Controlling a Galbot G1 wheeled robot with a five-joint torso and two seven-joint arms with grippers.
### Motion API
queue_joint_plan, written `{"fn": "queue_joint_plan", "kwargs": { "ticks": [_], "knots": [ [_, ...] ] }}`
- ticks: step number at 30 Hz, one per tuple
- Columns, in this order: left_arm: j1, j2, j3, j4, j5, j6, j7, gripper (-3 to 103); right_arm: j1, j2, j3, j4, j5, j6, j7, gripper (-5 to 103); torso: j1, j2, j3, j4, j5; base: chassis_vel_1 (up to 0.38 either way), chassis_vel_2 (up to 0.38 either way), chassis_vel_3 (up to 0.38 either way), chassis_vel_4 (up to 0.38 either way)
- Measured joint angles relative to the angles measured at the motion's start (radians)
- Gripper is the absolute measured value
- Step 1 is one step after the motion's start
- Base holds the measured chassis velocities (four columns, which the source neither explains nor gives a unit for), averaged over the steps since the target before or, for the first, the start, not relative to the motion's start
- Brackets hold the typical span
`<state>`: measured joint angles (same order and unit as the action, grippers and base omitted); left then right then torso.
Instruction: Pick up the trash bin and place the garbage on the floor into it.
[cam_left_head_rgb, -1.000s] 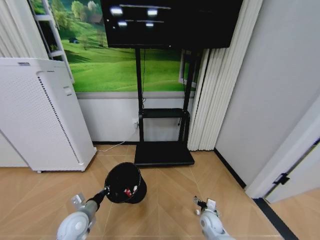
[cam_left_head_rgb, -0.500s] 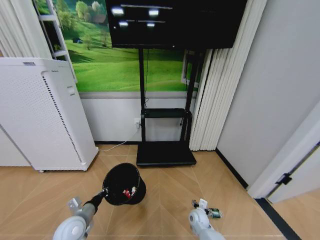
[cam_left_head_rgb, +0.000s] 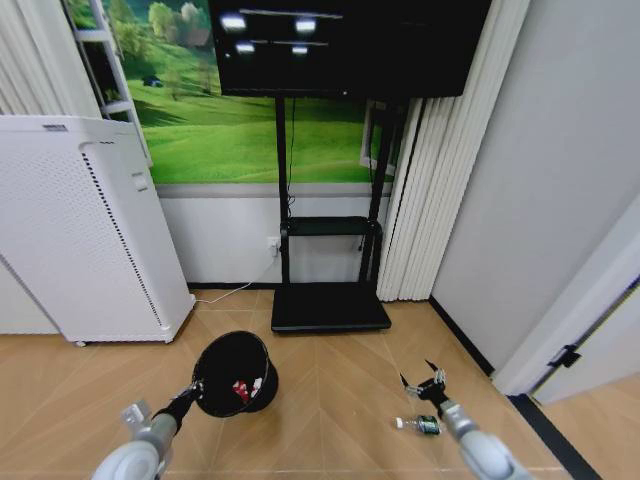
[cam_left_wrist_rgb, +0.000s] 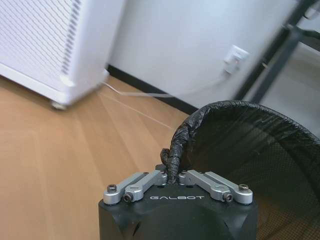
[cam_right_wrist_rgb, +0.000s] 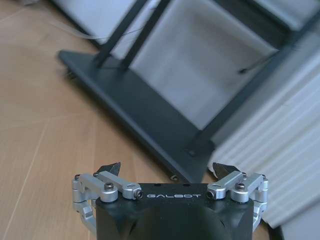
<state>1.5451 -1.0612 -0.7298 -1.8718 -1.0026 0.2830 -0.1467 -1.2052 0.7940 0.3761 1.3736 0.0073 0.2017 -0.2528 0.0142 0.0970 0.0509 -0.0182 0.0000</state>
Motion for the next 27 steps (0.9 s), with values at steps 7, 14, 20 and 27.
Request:
{"fn": "queue_joint_plan", "kwargs": {
  "ticks": [7,14,20,27],
  "knots": [
    [0.019,-0.010,-0.131,0.032,0.044,-0.009,0.081,3,0.077,-0.101,-0.063,-0.032,-0.036,-0.016,-0.283,100,0.000,0.000,0.000,-0.0001,-0.0003,0.000,0.000,0.000,0.000],
    [0.049,-0.022,-0.191,0.015,0.023,-0.016,0.107,3,0.112,-0.092,-0.097,-0.082,-0.103,-0.032,-0.427,100,0.000,0.000,0.000,-0.0003,0.0003,0.000,0.000,0.000,0.000],
    [0.084,-0.038,-0.210,-0.012,0.015,-0.019,0.110,3,0.144,-0.039,-0.130,-0.156,-0.201,-0.031,-0.493,100,0.000,0.000,0.000,-0.0005,0.0002,0.000,0.000,0.000,0.000],
    [0.141,-0.052,-0.217,-0.072,0.007,-0.022,0.106,3,0.276,0.095,-0.205,-0.447,-0.376,0.023,-0.476,100,0.000,0.000,0.000,0.0001,-0.0014,0.000,0.000,0.000,0.000]
  ]
}}
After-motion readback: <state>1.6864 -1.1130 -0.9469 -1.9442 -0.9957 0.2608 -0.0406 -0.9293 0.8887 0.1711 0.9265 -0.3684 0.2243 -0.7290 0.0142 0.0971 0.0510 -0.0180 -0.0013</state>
